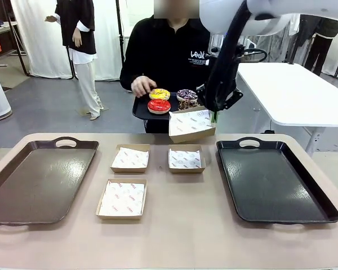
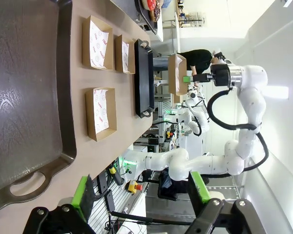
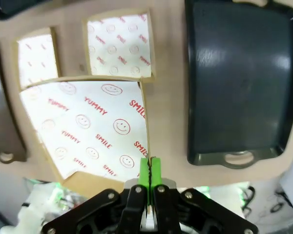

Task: Individually package the donuts and arrange them on the tray.
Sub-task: Pick up one Paper togo box, then place the picked Paper togo box on the Handle tray while simultaneously picking up another Paper togo box from the table with the other hand.

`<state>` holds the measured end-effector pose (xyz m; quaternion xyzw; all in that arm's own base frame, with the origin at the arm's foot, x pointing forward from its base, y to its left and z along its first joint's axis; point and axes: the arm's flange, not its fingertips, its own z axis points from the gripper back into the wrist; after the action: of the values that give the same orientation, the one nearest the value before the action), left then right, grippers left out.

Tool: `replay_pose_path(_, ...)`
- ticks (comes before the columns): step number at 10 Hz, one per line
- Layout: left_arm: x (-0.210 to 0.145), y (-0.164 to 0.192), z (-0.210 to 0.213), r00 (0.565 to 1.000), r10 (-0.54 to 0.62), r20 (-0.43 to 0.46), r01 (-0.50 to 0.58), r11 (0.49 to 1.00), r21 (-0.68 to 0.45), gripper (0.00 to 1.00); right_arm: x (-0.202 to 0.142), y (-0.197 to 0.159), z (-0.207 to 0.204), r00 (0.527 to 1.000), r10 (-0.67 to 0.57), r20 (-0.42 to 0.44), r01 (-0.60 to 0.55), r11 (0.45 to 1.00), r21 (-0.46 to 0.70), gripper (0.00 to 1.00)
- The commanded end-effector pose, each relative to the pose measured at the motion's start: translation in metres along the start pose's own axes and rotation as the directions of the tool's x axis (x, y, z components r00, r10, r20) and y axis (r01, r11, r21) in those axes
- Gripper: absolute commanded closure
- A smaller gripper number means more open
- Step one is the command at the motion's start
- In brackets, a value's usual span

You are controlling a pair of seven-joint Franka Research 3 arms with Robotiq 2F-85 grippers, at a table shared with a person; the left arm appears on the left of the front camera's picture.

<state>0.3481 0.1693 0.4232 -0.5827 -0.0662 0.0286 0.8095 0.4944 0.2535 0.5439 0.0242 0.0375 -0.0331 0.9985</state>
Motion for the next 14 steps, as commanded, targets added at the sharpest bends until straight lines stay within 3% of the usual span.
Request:
replay_pose_path(1, -0.001, -0.001, 0.001, 1.0, 0.003, 0.005, -0.003, 1.0, -0.003, 0.0, 0.036, 0.004, 0.003, 0.998, -0.054, -0.045, 0.054, 0.999, -0.01, 1.0)
replay_pose_path(2, -0.001, -0.001, 0.001, 1.0, 0.003, 0.005, -0.003, 1.0, -0.003, 0.0, 0.04, -0.002, -0.005, 0.997, -0.049, -0.053, 0.048, 0.999, -0.012, 1.0)
replay_pose_path(3, -0.001, -0.001, 0.001, 1.0, 0.003, 0.005, -0.003, 1.0, -0.003, 0.0, 0.018, 0.0, -0.003, 1.0, -0.015, -0.024, 0.015, 1.0, 0.006, 1.0)
replay_pose_path(14, -0.001, -0.001, 0.001, 1.0, 0.003, 0.005, -0.003, 1.0, -0.003, 0.0, 0.018, 0.0, -0.003, 1.0, -0.015, -0.024, 0.015, 1.0, 0.006, 1.0)
